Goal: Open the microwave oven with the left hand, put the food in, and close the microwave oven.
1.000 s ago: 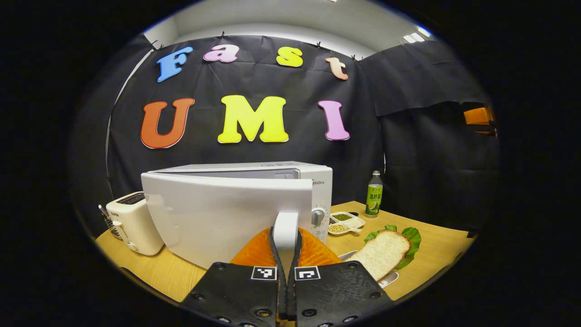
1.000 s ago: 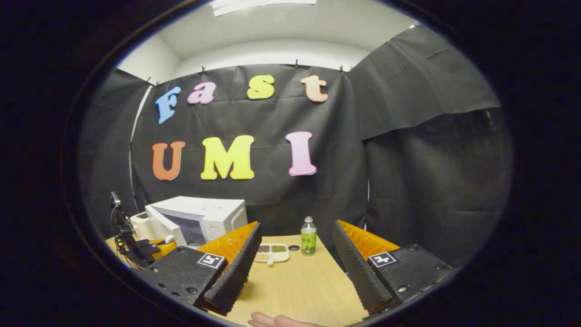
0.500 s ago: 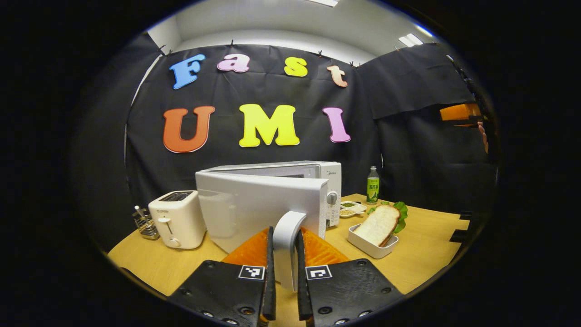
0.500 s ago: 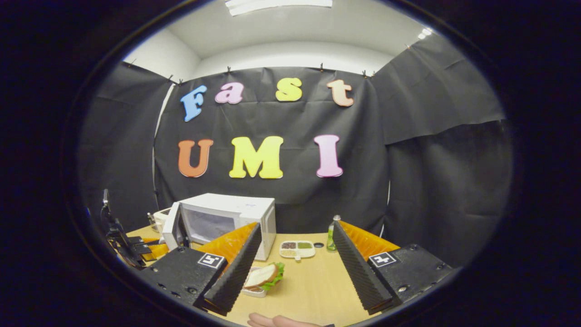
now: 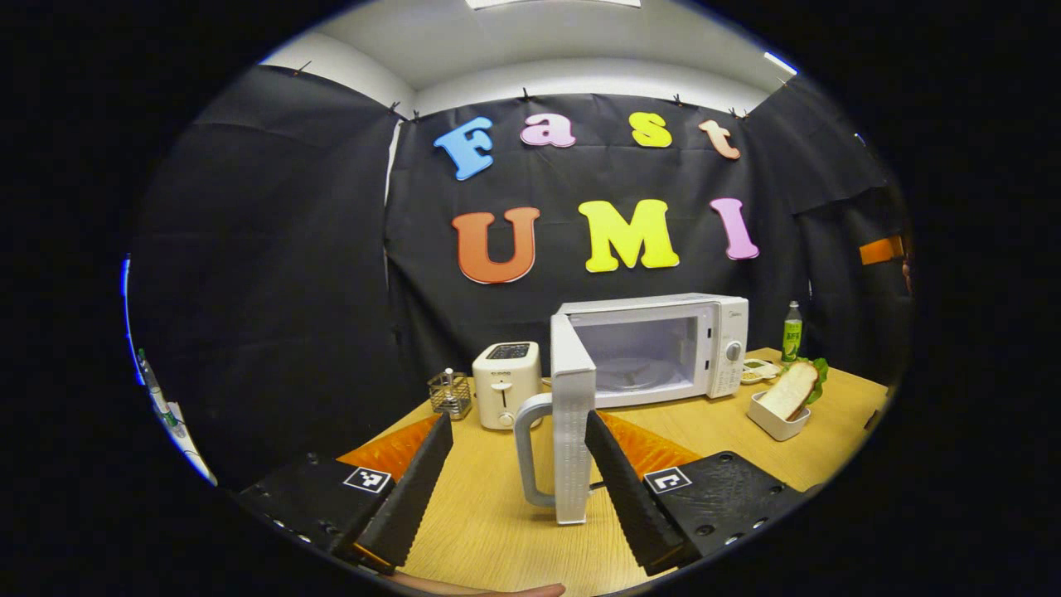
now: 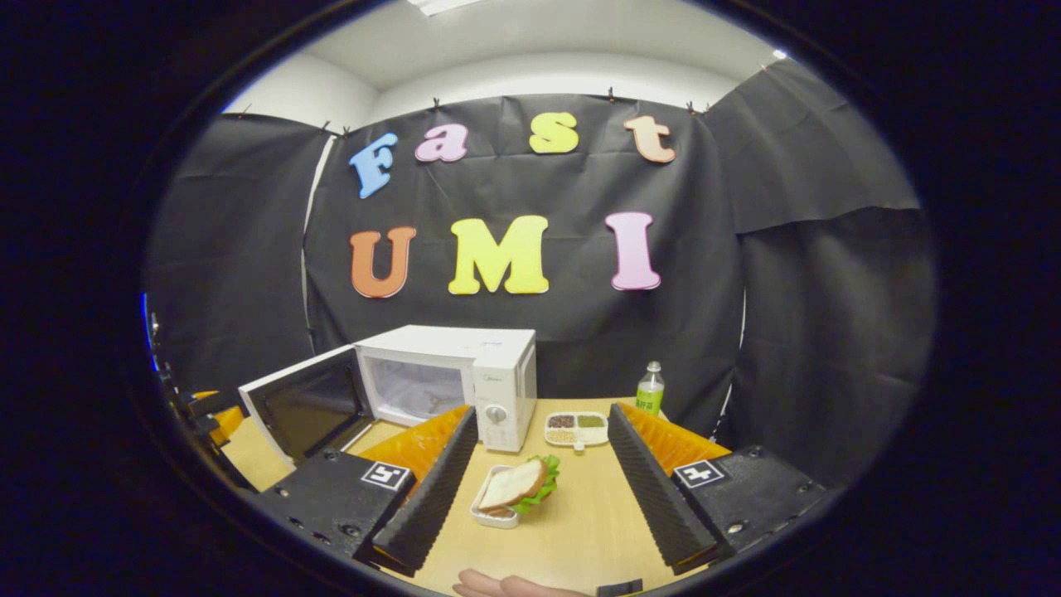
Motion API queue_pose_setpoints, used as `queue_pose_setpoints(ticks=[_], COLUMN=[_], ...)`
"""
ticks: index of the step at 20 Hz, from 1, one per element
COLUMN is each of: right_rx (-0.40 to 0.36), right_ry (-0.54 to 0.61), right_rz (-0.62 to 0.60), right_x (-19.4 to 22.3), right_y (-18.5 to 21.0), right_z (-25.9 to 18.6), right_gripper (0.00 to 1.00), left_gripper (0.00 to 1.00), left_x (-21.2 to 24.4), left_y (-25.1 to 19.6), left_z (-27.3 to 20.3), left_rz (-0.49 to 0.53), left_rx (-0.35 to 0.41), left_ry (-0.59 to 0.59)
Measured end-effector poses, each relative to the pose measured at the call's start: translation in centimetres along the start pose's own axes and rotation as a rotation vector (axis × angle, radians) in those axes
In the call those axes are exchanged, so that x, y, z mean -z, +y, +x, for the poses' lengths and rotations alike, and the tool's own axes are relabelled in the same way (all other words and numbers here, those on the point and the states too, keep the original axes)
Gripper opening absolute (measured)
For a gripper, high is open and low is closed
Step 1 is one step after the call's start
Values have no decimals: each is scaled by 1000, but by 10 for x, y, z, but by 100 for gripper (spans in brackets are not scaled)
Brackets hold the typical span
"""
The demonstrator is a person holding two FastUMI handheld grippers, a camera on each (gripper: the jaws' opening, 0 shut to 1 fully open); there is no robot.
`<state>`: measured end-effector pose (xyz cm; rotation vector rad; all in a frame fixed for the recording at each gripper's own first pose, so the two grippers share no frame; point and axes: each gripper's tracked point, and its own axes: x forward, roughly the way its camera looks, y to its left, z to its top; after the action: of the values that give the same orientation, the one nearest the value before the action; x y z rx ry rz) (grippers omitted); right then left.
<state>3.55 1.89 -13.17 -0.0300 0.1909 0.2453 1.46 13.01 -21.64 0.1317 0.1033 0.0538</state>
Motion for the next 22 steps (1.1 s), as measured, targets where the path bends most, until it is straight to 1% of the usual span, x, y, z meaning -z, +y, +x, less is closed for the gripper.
queue_pose_setpoints(ticks=[1,2,3,4,5,6,7,8,9,10,13,14,15,16,17,18,19,20,21,22], right_rx=[-8,-22,-38,-58,-74,-96,-114,-129,-152,-180,-273,-304,-337,-368,-398,-441,-482,-507,-525,-539], right_ry=[23,53,88,135,188,228,262,298,332,365,497,541,591,644,697,742,783,813,836,861], right_rz=[-1,-6,-13,-15,-16,-22,-29,-40,-48,-48,-37,-16,17,60,107,161,214,265,310,351], right_x=[5,9,15,23,34,42,50,57,64,72,105,115,128,140,154,164,172,178,184,191], right_y=[-2,-2,-4,-5,-8,-10,-13,-16,-18,-20,-21,-21,-20,-18,-14,-9,-4,0,1,3], right_z=[9,21,35,48,60,72,85,98,109,119,148,156,163,167,170,171,171,169,171,171], right_gripper=[91,100,100,100,100,100,92,92,92,100,100,92,100,99,88,97,95,84,80,79], left_gripper=[84,84,84,95,95,84,95,85,95,95,95,95,95,84,95,84,95,95,95,84], left_x=[-10,-17,-27,-35,-45,-55,-60,-67,-74,-84,-107,-113,-119,-125,-131,-134,-138,-139,-139,-139], left_y=[-1,-4,-10,-15,-22,-28,-32,-35,-34,-40,-50,-49,-48,-48,-49,-52,-58,-60,-61,-57], left_z=[-5,-8,-12,-16,-19,-19,-20,-18,-18,-18,-20,-21,-22,-22,-23,-23,-24,-23,-23,-22], left_rz=[-5,-16,-27,-39,-44,-51,-56,-61,-78,-96,-127,-118,-106,-100,-101,-111,-124,-132,-134,-133], left_rx=[-20,-30,-31,-30,-21,-16,-18,-18,-31,-22,-29,-43,-64,-83,-94,-96,-89,-86,-91,-101], left_ry=[-11,-16,-21,-24,-30,-36,-23,-18,-14,-26,-56,-69,-79,-94,-107,-113,-117,-120,-119,-117])
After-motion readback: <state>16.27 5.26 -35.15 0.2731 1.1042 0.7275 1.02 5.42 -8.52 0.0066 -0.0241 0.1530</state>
